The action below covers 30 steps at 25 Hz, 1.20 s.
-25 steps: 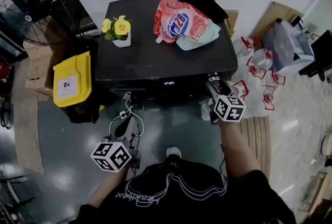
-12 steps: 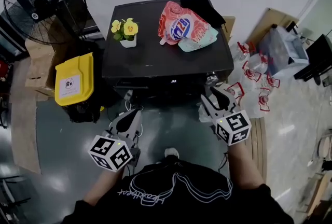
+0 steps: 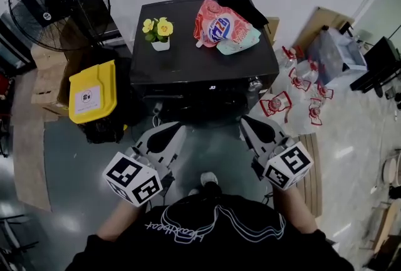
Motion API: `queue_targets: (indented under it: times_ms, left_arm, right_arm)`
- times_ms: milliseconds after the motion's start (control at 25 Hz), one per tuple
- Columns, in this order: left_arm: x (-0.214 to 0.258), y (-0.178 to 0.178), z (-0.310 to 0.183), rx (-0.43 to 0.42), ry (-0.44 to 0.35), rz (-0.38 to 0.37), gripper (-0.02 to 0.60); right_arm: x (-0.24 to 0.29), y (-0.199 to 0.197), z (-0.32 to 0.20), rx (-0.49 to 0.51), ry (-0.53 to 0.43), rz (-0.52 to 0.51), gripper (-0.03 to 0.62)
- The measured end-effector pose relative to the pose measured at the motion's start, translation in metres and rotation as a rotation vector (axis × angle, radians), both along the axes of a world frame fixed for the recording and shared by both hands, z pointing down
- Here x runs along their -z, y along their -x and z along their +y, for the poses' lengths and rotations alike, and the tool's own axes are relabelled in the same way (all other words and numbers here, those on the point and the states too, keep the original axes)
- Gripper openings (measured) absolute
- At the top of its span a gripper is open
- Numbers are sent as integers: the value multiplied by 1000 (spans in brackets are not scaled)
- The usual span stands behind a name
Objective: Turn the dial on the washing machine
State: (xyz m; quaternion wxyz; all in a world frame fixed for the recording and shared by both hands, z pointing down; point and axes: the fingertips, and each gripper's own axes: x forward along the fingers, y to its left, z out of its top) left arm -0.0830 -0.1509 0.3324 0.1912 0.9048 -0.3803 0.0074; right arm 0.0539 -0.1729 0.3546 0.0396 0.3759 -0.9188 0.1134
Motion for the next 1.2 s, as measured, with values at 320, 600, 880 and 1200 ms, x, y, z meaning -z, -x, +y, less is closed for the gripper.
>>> queue_targets:
  times_ms: [320,600,880,1200]
  left_arm:
    - [5,3,27,-30,-38,-17,5]
    - [24,6,39,-44,-75,10,5]
    - [24,8,49,-48,-81,21,5]
    - [13,10,56,-46,-56,19,5]
  right_arm:
    - [24,20,35,48,-21,-61,5]
    - [44,25,54,49,-80,-38,3]
    - [38,30,68,46,-74,-31,4]
    - [27,29,74,22,-51,-33,3]
